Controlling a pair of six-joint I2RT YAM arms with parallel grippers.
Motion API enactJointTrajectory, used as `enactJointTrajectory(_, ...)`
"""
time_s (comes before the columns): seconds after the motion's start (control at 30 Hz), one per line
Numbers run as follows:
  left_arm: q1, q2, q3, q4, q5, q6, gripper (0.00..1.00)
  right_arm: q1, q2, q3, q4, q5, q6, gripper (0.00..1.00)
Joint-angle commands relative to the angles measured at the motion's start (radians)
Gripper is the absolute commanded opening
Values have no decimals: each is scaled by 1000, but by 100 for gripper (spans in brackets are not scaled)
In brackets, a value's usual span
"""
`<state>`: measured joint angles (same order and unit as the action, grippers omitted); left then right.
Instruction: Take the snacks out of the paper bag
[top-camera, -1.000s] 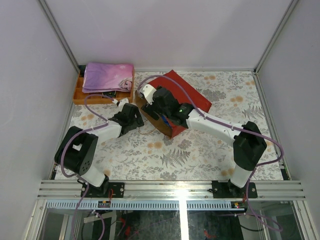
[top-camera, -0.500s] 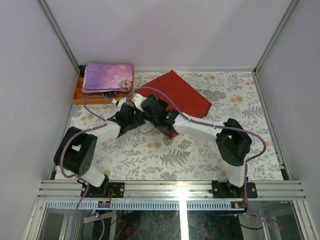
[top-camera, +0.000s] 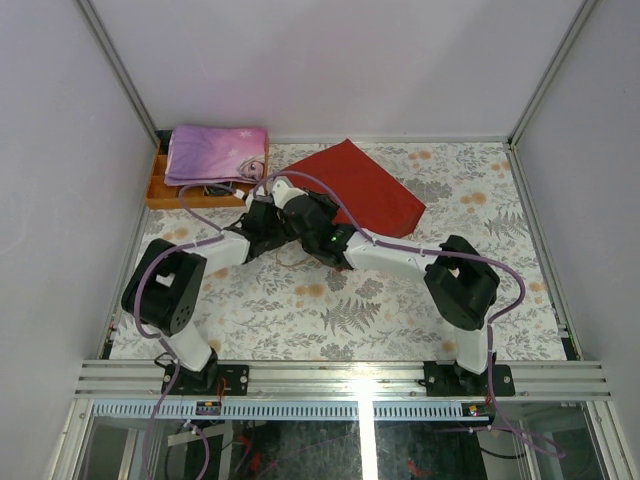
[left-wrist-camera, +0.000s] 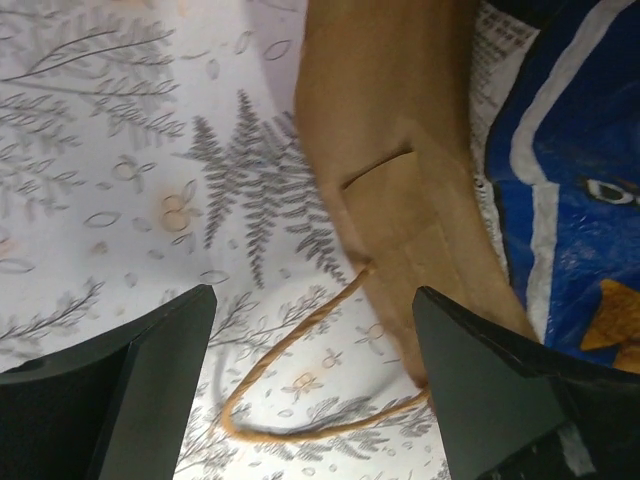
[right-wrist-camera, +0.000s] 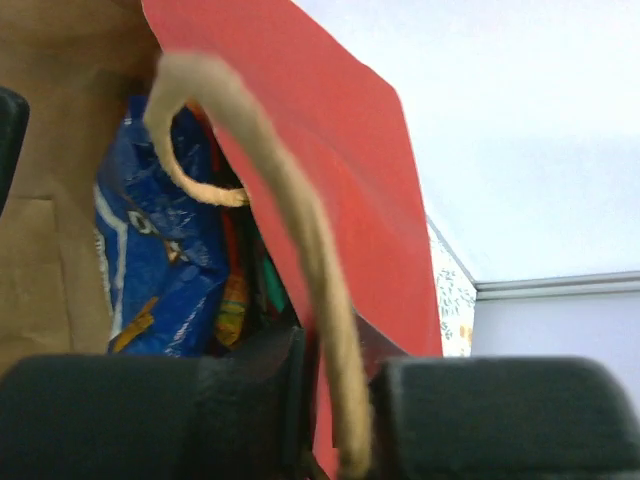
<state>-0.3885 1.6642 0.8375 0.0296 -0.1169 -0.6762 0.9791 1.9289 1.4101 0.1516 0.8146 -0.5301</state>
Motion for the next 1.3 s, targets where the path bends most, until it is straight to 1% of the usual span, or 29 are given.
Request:
enactJointTrajectory(0.0, -36, 64, 90, 79, 35, -19, 80, 16, 8, -27, 97, 36, -122, 9)
enactJointTrajectory(0.07, -43, 94, 124, 86, 47, -27, 79, 6, 14, -24, 99, 32, -126, 1)
enactJointTrajectory(0.1, -47, 109, 139, 88, 52, -30, 79, -5, 17, -25, 96, 29, -127, 0)
enactJointTrajectory(0.27, -64, 202, 220, 97, 83, -48, 78, -76, 13, -30, 91, 2, -126, 0)
enactJointTrajectory(0.43, -84, 294, 310, 118, 129, -86, 78, -153, 4, -36, 81, -66, -119, 0)
enactJointTrajectory(0.63, -101, 416, 447, 136, 199, -137, 77, -255, 6, -14, 51, -136, -84, 0)
enactJointTrajectory(0.77, -102, 472, 538, 133, 256, -133, 77, -295, -10, 17, 10, -178, -46, 0)
enactJointTrajectory(0.83, -104, 455, 522, 134, 262, -123, 77, -301, -33, 26, -21, -217, -5, 0)
enactJointTrajectory(0.93, -107, 363, 408, 206, 274, -131, 79, -302, -57, 35, -69, -270, 63, 0)
enactJointTrajectory(1.03, -130, 249, 246, 343, 309, -199, 80, -301, -61, 54, -125, -311, 125, 1)
enactJointTrajectory(1.13, -170, 191, 116, 529, 330, -282, 84, -302, -65, 63, -160, -357, 182, 1)
enactJointTrajectory(1.2, -197, 193, 93, 611, 328, -311, 86, -301, -69, 64, -178, -389, 215, 1)
enactJointTrajectory(1.27, -212, 215, 129, 618, 323, -310, 88, -301, -78, 65, -192, -405, 241, 1)
